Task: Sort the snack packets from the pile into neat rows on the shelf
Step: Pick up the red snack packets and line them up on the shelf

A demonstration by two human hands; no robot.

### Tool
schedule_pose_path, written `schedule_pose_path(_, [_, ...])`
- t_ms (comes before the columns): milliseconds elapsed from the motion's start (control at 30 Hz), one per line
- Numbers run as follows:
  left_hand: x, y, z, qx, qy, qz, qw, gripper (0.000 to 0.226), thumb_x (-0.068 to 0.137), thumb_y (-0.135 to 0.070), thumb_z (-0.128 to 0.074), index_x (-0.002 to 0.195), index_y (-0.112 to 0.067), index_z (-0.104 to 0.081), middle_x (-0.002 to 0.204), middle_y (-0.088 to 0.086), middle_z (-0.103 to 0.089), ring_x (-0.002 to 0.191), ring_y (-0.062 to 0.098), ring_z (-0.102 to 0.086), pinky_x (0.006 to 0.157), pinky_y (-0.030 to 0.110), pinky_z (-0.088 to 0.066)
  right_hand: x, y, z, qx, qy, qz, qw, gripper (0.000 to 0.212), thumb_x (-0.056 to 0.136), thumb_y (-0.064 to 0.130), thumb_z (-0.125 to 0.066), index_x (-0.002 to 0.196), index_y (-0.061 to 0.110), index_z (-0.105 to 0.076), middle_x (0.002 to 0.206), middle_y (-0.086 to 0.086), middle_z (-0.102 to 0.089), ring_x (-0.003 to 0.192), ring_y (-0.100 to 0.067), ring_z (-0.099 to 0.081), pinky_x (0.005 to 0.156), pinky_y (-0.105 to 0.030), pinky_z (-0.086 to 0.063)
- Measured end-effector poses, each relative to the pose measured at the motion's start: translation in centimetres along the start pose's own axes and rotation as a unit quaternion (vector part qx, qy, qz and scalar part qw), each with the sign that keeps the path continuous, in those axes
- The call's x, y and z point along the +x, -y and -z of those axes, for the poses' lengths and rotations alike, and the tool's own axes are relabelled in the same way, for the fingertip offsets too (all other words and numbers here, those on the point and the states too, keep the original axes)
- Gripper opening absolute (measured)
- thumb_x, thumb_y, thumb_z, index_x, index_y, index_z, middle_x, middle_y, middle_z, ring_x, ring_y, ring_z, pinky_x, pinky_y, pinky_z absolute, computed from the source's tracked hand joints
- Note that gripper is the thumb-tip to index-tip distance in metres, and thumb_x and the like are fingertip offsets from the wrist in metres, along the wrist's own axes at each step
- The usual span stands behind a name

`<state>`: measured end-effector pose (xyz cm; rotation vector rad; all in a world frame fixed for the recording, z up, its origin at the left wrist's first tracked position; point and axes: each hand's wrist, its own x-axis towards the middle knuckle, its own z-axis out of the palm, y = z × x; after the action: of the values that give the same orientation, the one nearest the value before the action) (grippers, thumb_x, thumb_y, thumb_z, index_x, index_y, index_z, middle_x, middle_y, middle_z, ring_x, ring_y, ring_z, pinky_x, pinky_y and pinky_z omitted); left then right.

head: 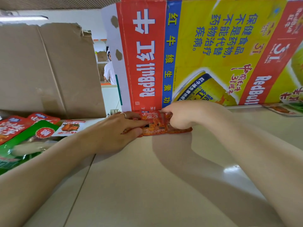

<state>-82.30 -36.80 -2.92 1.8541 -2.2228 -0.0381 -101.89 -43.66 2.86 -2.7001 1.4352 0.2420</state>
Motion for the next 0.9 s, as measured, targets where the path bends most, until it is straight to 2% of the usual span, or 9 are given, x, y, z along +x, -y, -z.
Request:
schedule_pose_path(100, [-0.2,0.0,0.1,-0.006,-0.014,0.014,1.0,0.061,0.09,-0.069,-0.029,0.143,-0.042,-0.044,0.148,-0.025,-0.036,0.136,0.001,-0.033,0.116,0.03,-0.031,-0.6,-0.2,0.6,0.033,-0.033,-0.014,0.999,0.058,0.098,0.015,-0.038,0.154,0.023,-0.025,0.159,-0.002,-0.028,0.141,-0.025,-0.033,0.109,-0.034,-0.035])
schedule_pose_path(167, [-0.3,-0.4,0.6,0.002,-0.036,0.029,0.999,0.075,0.081,-0.075,-0.02,0.144,-0.042,-0.042,0.149,-0.025,-0.035,0.137,0.003,-0.033,0.115,0.031,-0.032,-1.0,-0.2,1.0,0.058,-0.082,-0.016,0.995,0.055,0.097,0.021,-0.045,0.15,0.023,-0.033,0.153,-0.004,-0.036,0.136,-0.027,-0.039,0.109,-0.037,-0.038])
schedule_pose_path(300, [-1.1,-2.1,3.3,0.043,-0.122,0.052,0.99,0.054,0.096,-0.063,-0.033,0.145,-0.042,-0.042,0.152,-0.023,-0.034,0.139,0.007,-0.033,0.113,0.036,-0.036,-3.1,0.3,1.9,0.122,-0.192,0.002,0.974,0.047,0.095,0.033,-0.055,0.14,0.026,-0.043,0.142,-0.001,-0.049,0.129,-0.027,-0.046,0.107,-0.044,-0.039])
schedule_pose_path(400, [-2.2,-4.0,5.3,0.09,-0.187,0.056,0.977,0.057,0.094,-0.064,-0.024,0.144,-0.043,-0.042,0.152,-0.022,-0.035,0.139,0.008,-0.034,0.112,0.039,-0.036,-5.2,0.5,2.5,0.15,-0.252,0.031,0.955,0.045,0.095,0.036,-0.056,0.137,0.027,-0.045,0.141,0.002,-0.05,0.128,-0.024,-0.047,0.105,-0.043,-0.041])
schedule_pose_path(533, [-4.2,-7.5,6.6,0.132,-0.262,0.032,0.955,0.06,0.095,-0.063,-0.024,0.143,-0.035,-0.044,0.152,-0.014,-0.04,0.138,0.013,-0.038,0.108,0.043,-0.038,-7.7,1.1,2.2,0.13,-0.35,0.08,0.924,0.052,0.094,0.039,-0.055,0.143,0.027,-0.039,0.149,0.007,-0.039,0.138,-0.02,-0.033,0.111,-0.046,-0.034])
schedule_pose_path(633, [-5.4,-9.3,6.6,0.183,-0.297,0.06,0.935,0.061,0.095,-0.061,-0.025,0.144,-0.029,-0.043,0.154,-0.009,-0.038,0.142,0.014,-0.031,0.11,0.042,-0.033,-9.7,1.6,1.4,0.074,-0.403,0.092,0.908,0.061,0.094,0.042,-0.05,0.149,0.029,-0.028,0.158,0.006,-0.025,0.144,-0.02,-0.024,0.11,-0.045,-0.029])
schedule_pose_path(767, [-7.4,-10.8,5.9,0.198,-0.311,0.089,0.925,0.059,0.098,-0.055,-0.033,0.148,-0.025,-0.04,0.158,-0.005,-0.032,0.145,0.016,-0.026,0.113,0.041,-0.029,-11.3,2.2,0.3,0.063,-0.399,0.122,0.907,0.066,0.095,0.048,-0.046,0.152,0.032,-0.017,0.163,0.003,-0.012,0.15,-0.021,-0.008,0.115,-0.047,-0.019])
schedule_pose_path(900, [-10.2,-11.4,5.3,0.206,-0.308,0.133,0.919,0.059,0.098,-0.055,-0.028,0.148,-0.025,-0.039,0.16,-0.005,-0.027,0.147,0.016,-0.022,0.113,0.042,-0.028,-12.2,3.0,-0.5,0.087,-0.384,0.16,0.905,0.068,0.096,0.053,-0.04,0.154,0.034,-0.009,0.164,0.004,-0.002,0.151,-0.018,0.002,0.117,-0.047,-0.013])
